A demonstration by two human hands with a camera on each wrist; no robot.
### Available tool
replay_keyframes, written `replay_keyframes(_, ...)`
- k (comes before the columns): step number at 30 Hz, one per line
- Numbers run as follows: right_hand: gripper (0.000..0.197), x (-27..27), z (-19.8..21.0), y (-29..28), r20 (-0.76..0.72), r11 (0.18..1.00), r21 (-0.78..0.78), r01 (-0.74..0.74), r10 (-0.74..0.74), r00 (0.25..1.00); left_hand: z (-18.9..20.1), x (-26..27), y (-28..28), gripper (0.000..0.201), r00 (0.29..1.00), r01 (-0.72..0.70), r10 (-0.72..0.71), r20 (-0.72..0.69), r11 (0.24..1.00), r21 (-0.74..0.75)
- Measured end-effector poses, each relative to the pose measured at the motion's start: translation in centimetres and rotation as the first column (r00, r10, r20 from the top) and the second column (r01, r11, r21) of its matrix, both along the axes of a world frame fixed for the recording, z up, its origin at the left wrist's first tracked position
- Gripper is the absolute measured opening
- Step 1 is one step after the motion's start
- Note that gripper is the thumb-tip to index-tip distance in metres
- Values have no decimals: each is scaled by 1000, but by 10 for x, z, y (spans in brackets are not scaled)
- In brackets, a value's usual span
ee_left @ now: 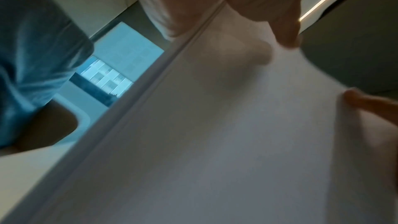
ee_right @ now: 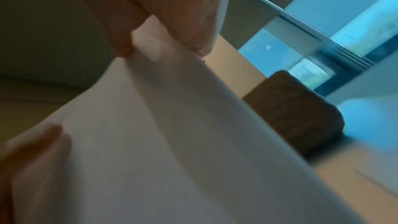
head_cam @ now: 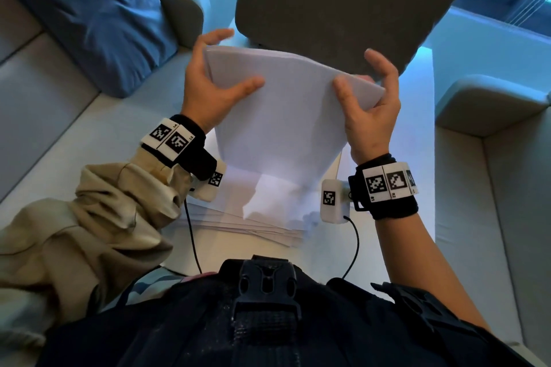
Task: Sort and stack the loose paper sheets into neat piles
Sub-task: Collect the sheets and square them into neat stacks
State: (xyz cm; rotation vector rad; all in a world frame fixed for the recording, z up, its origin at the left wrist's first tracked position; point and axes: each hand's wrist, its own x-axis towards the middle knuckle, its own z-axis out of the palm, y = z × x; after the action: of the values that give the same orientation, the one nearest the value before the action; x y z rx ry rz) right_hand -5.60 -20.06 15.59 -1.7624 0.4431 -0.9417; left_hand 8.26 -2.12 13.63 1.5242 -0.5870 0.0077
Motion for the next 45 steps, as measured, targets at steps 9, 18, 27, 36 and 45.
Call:
replay_keyframes(9, 24, 0, -2, 7, 25, 947, 313, -79, 75, 997, 1, -19, -12, 44, 991, 42, -40, -126, 999, 9)
replay_keyframes(18, 30, -4, -49, -7, -129, 950, 303, -68, 112, 985, -47, -12, -11, 30, 953, 20, 38, -301, 982, 188)
replay_keyframes(27, 14, -34, -146, -9, -467, 956, 289, 52, 93, 879, -65, -9, -24, 27, 945, -70, 103, -311, 991, 115)
replay_keyframes(36, 48, -84, -158, -125, -610, 867, -74, 493, -430, 665, -130, -17, -17, 25, 934, 356, -215, -285, 632, 688)
replay_keyframes(45, 37, -123, -182, -195, -752, 817, -41, 574, -404, 521, -171, -27, 8, 44, 912, 281, -371, -174, 257, 925)
